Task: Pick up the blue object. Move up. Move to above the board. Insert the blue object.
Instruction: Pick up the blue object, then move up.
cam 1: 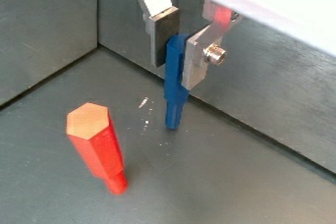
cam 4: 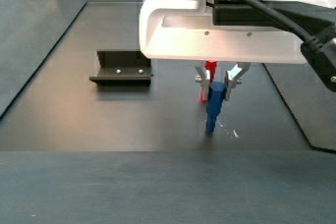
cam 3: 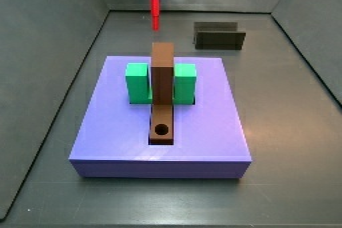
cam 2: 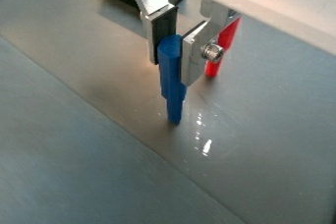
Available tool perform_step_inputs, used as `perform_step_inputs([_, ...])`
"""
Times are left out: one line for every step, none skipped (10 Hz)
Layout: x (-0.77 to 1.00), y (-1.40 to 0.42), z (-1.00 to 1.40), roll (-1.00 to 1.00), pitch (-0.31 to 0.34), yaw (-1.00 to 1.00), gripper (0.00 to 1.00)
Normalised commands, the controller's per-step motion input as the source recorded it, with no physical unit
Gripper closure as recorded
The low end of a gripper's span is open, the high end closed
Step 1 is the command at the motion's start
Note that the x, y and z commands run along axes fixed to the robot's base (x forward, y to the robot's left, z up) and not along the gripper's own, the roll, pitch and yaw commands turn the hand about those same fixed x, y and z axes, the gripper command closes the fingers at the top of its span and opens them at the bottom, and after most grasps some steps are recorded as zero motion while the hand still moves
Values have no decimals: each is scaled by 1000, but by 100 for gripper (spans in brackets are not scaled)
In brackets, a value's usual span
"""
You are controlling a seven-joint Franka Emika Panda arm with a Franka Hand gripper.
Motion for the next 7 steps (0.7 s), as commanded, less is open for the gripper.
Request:
perform_step_inputs([0, 0, 0, 0, 0, 0, 100])
perform_step_inputs([0, 0, 0, 0, 0, 0, 100])
perform_step_inputs([0, 0, 0, 0, 0, 0, 100])
perform_step_inputs([0, 0, 833, 0, 0, 0, 100])
perform_step_inputs([-40, 74, 824, 6, 9, 25, 100])
perform_step_inputs([-76, 60, 547, 29, 16, 12, 100])
perform_step_inputs([-31, 29, 239, 53, 5, 7, 100])
